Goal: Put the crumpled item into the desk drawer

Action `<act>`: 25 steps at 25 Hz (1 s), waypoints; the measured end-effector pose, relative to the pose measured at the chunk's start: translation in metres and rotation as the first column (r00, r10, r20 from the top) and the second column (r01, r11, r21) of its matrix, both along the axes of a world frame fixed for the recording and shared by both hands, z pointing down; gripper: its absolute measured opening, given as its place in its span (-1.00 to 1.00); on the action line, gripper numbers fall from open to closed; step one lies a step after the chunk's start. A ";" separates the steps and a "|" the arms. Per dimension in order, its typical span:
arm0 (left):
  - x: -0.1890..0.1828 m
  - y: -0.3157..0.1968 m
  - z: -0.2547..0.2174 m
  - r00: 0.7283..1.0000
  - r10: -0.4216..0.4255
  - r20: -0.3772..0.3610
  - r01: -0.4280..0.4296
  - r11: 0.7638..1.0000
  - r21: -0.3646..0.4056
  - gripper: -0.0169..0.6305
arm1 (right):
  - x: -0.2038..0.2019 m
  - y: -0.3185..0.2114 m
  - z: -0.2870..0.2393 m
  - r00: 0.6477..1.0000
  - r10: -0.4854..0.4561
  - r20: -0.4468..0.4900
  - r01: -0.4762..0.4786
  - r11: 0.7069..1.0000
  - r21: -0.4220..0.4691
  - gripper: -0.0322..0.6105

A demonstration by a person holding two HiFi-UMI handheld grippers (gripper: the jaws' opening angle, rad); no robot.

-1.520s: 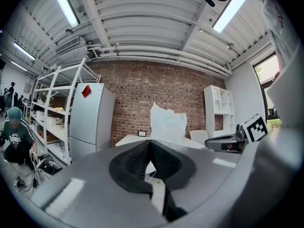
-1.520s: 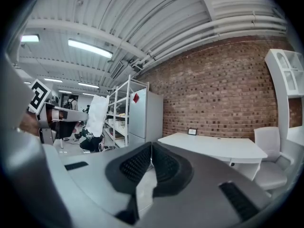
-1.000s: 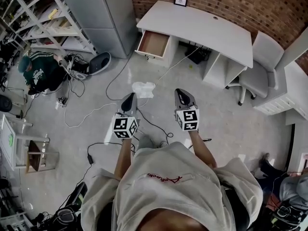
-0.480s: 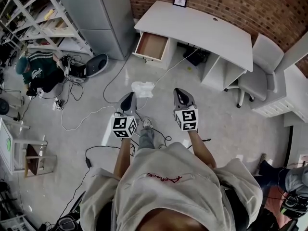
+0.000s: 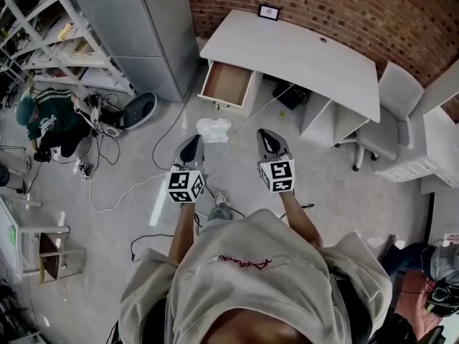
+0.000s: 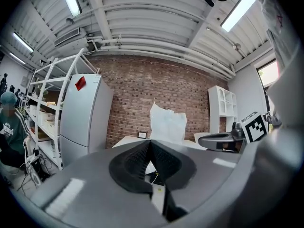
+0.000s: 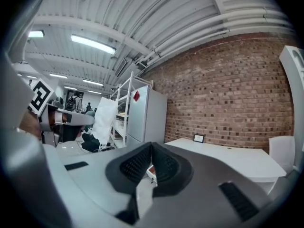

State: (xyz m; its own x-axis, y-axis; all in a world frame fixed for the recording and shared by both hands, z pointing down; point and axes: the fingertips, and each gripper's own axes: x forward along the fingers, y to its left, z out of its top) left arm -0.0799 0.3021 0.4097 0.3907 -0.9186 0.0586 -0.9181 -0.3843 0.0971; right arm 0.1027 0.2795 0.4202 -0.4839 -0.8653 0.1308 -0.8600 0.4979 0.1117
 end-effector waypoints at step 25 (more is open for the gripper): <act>-0.080 -0.167 -0.002 0.996 0.089 -0.005 -0.089 0.996 0.007 -0.92 | -0.093 -0.163 -0.016 0.999 0.051 0.000 -0.051 0.999 0.019 -0.86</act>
